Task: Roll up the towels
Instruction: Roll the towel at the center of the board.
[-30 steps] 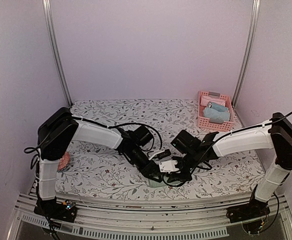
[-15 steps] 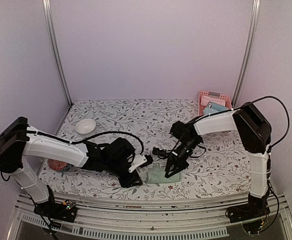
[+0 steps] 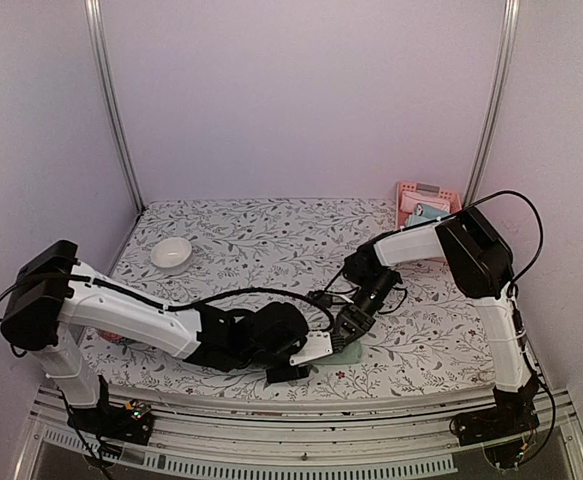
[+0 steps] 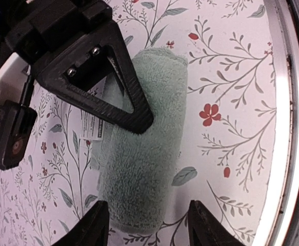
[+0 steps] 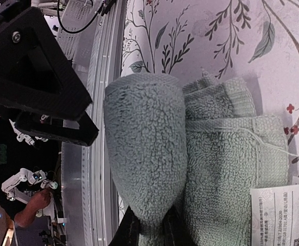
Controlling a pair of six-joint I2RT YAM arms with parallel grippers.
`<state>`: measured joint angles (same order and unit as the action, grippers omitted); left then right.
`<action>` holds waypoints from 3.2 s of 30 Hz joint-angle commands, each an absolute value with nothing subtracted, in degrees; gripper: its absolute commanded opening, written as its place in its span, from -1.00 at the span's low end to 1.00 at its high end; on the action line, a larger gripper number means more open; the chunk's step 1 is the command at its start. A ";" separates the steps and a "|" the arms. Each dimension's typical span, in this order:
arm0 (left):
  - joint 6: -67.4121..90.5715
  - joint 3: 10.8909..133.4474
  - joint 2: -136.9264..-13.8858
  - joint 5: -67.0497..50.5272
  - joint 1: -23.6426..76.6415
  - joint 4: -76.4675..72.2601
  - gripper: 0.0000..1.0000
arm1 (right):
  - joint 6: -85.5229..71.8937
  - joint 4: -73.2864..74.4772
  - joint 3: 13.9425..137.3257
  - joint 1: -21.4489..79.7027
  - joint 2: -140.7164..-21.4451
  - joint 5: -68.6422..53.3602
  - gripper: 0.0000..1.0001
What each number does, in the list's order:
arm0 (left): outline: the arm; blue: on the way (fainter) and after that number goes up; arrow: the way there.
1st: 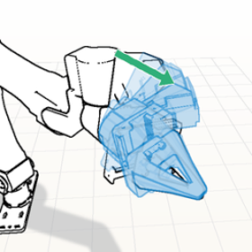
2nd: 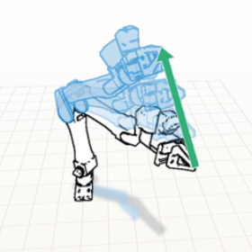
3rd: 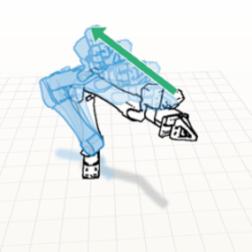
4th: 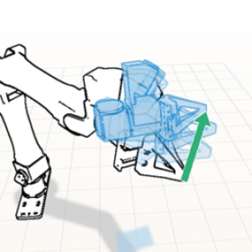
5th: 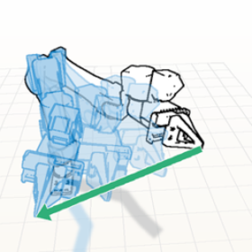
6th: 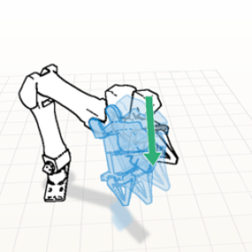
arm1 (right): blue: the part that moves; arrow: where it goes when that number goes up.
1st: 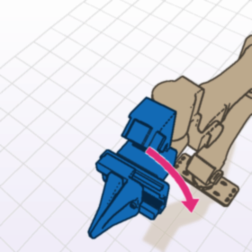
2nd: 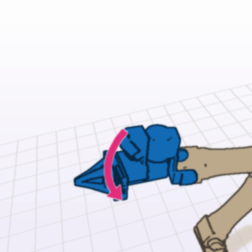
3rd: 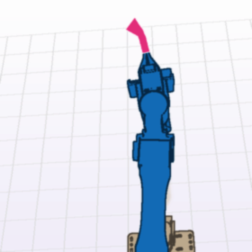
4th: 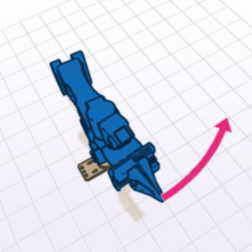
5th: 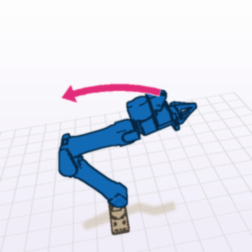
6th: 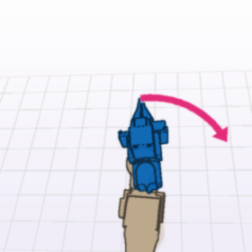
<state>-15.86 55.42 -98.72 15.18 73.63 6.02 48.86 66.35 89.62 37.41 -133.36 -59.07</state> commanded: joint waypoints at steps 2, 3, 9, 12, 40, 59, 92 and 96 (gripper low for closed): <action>-24.42 59.65 -104.05 17.86 75.06 4.84 0.10 | 48.27 66.08 88.11 37.71 -139.07 -46.99 -0.84; -25.22 60.60 -104.90 17.95 75.06 5.21 0.10 | 48.25 66.16 88.19 37.72 -139.16 -47.08 -0.84; -26.96 62.46 -109.77 20.84 75.00 6.42 0.09 | 48.21 66.31 88.51 37.71 -139.48 -47.37 -0.83; -27.20 62.89 -111.26 21.77 75.02 6.48 0.06 | 48.25 66.35 88.57 37.73 -139.73 -47.49 -0.83; -7.96 72.83 -121.33 -7.91 69.73 25.04 -0.48 | 40.37 51.39 79.26 25.32 -85.40 -29.68 -0.25; 1.78 78.02 -127.06 -32.28 58.48 28.63 -0.53 | 48.70 40.39 55.67 52.03 -74.82 -11.05 -0.24; 5.92 80.42 -129.25 -44.48 49.65 25.13 -0.40 | 52.33 16.66 48.72 59.42 -101.12 2.13 -0.41; 7.30 75.89 -124.37 -41.23 48.79 21.85 -0.25 | 53.31 18.38 49.01 59.44 -100.83 3.04 -0.77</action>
<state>6.13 81.30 -126.28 -49.43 50.30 19.88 52.27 13.76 50.72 59.00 -97.12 1.72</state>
